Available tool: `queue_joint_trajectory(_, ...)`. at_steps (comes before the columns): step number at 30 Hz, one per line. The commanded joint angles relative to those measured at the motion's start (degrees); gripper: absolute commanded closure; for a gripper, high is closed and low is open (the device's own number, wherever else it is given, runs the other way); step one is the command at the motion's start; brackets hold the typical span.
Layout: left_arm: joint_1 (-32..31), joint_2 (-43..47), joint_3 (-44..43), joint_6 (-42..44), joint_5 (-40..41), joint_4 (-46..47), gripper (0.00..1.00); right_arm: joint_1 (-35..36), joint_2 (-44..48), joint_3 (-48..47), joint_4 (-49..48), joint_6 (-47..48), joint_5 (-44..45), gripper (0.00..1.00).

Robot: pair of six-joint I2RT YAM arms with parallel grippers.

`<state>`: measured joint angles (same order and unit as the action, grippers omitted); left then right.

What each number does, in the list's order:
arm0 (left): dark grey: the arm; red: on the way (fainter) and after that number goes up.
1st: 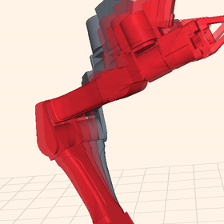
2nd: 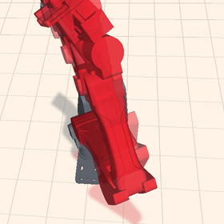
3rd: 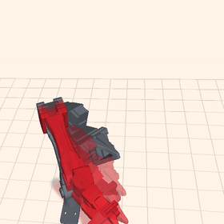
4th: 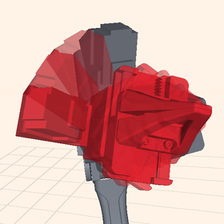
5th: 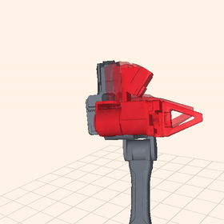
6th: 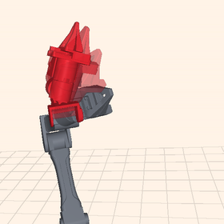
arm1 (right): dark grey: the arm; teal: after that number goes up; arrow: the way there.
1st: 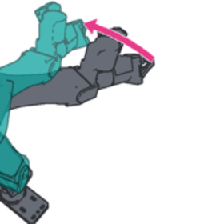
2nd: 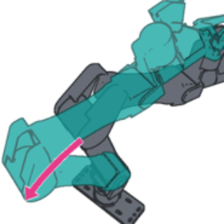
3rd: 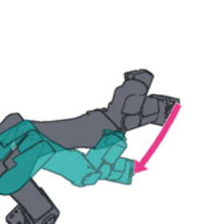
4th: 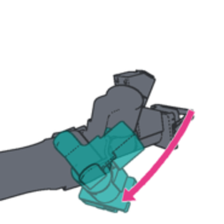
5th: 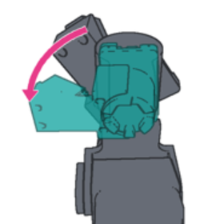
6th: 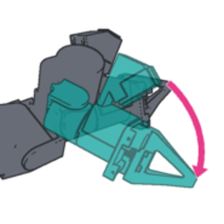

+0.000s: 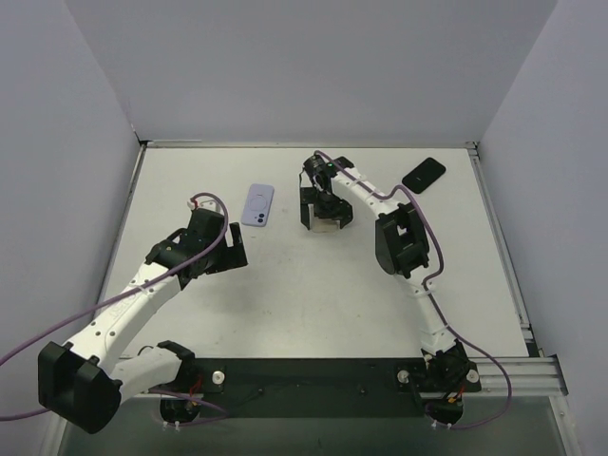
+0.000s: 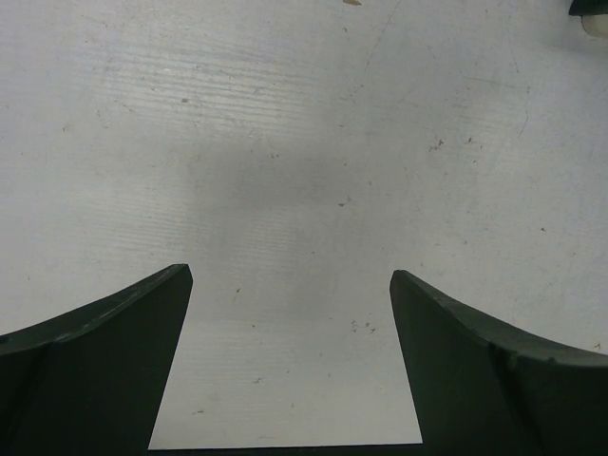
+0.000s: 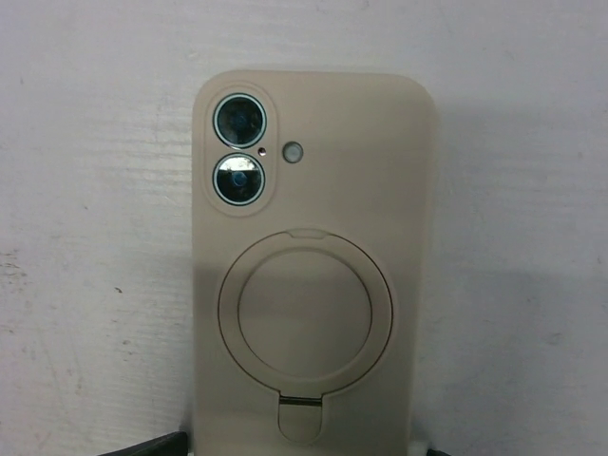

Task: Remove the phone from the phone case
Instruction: Pick up the phone at the center of the board.

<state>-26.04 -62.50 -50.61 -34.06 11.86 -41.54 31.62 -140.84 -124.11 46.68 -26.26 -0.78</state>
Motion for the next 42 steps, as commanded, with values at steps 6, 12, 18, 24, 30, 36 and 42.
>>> queue_joint_trajectory(6,0.20,2.03,-1.60,0.14,1.68,-1.17,0.03,0.55,-1.63,-3.94,5.36,-1.51,3.50,0.19)
queue_joint_trajectory(12,0.29,2.56,-2.21,-0.12,0.54,-1.44,0.02,0.55,0.20,-2.98,4.66,-1.51,4.73,0.39)
queue_joint_trajectory(18,0.29,-4.88,-4.14,1.19,-7.88,0.58,0.02,0.55,12.39,12.82,-3.85,0.59,-0.61,0.69)
queue_joint_trajectory(24,-0.41,-12.46,-6.87,-0.56,-16.15,5.67,0.03,0.73,21.74,26.73,-8.44,0.86,-0.38,0.47)
queue_joint_trajectory(30,-0.68,-13.26,-9.15,-1.97,-14.85,4.89,0.03,0.38,17.27,18.94,-5.47,1.56,-0.10,0.18)
queue_joint_trajectory(36,-0.41,-13.44,-12.49,-1.97,-13.09,1.90,0.02,0.11,5.23,0.83,4.91,1.57,1.75,0.16)
queue_joint_trajectory(42,0.29,-13.61,-12.85,-1.97,-13.00,1.20,0.03,-0.76,-0.75,-8.42,8.61,-2.38,1.13,0.14)
